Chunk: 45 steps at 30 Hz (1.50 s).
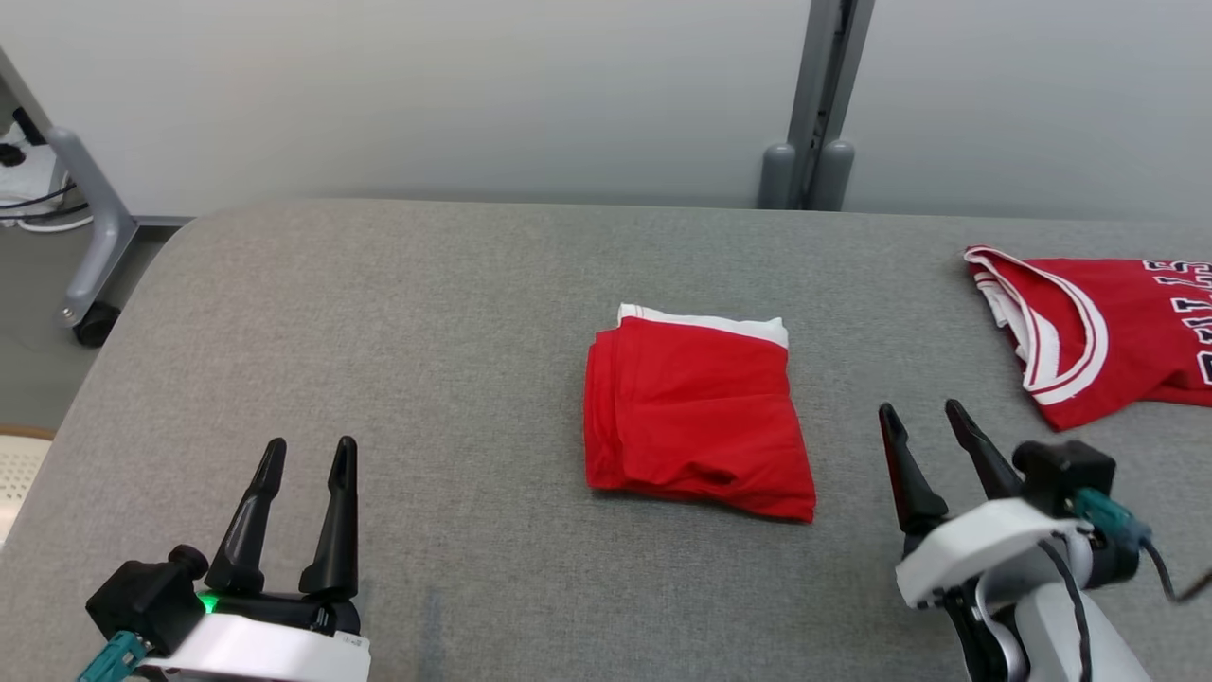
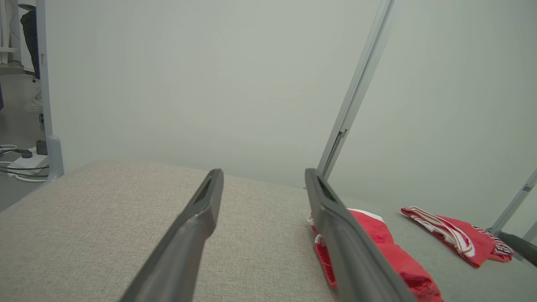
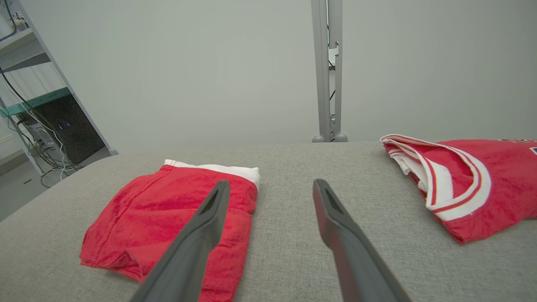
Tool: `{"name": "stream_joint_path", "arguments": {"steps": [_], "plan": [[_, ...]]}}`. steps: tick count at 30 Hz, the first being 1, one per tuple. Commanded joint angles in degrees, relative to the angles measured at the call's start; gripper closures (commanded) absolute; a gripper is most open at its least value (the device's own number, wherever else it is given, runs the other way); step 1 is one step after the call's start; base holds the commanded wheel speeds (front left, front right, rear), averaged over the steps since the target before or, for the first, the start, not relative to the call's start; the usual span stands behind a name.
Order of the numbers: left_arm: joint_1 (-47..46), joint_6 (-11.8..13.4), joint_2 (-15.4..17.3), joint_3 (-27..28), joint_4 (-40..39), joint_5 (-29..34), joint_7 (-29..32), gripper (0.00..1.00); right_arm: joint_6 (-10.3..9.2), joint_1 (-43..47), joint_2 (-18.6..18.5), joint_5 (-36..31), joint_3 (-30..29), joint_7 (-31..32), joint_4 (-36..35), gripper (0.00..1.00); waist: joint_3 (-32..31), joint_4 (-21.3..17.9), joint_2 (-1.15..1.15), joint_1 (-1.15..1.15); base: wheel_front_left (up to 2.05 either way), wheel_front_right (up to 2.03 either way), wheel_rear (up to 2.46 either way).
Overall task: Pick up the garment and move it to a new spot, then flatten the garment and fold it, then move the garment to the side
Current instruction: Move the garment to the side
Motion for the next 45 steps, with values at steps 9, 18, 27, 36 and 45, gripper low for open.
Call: {"name": "stream_joint_path", "arguments": {"steps": [9, 18, 27, 36, 45], "plan": [[-2.97, -1.08, -0.08, -0.22, 1.61, 0.06, 0.01, 0.00, 0.01, -14.33, -0.20, 13.15, 2.48, 11.13, 18.47, 0.00, 1.99, 4.66, 0.00, 0.00, 0.00, 0.00, 0.00], [-4.05, -1.42, -0.08, -0.62, 2.53, -0.07, 0.00, 0.00, 0.01, -24.10, -0.18, 20.22, 0.69, 19.47, 33.34, 0.00, 2.85, 7.65, 0.00, 0.00, 0.00, 0.00, 0.00], [-5.40, -1.48, 0.28, -1.45, 3.04, -0.48, 0.01, 0.00, 0.01, -31.04, -0.98, 20.78, -4.02, 24.47, 46.86, 0.00, 4.91, 11.04, 0.00, 0.00, 0.00, 0.00, 0.00], [-5.84, -1.47, 0.62, -2.10, 3.61, -0.88, 0.01, 0.00, 0.01, -30.83, -0.35, 21.04, -2.78, 22.38, 46.98, 1.00, 4.17, 11.52, 0.00, 0.00, 0.00, 0.00, 0.00], [-5.10, -1.48, 0.94, -3.45, 2.61, -0.73, 0.01, 0.00, 0.01, -32.28, -1.88, 19.21, 4.39, 17.18, 40.36, 1.00, 3.53, 7.54, 0.00, 0.00, 0.00, 0.00, 0.00]]}}
